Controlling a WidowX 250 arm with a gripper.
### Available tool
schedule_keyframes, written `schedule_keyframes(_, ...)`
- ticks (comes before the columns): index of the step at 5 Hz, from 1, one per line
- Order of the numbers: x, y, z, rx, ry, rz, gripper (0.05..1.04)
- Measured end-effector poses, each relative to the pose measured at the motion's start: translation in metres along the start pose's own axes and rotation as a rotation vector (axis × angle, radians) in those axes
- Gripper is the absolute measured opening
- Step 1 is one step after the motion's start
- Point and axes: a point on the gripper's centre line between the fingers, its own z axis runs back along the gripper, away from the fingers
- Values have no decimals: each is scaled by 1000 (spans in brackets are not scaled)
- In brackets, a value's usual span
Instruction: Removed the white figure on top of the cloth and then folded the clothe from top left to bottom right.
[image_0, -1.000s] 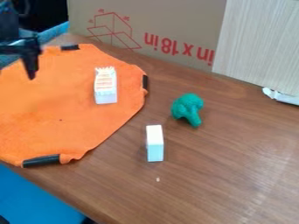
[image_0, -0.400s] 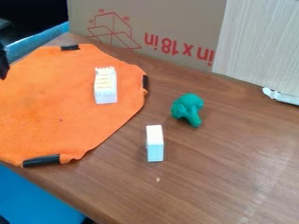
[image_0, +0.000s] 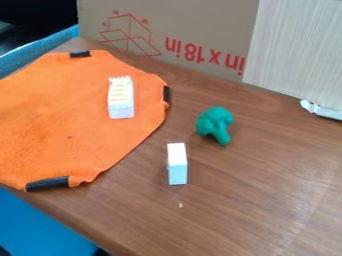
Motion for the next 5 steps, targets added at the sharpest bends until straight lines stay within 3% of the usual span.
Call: schedule_keyframes(5, 25, 78, -28, -52, -5, -98, 1001)
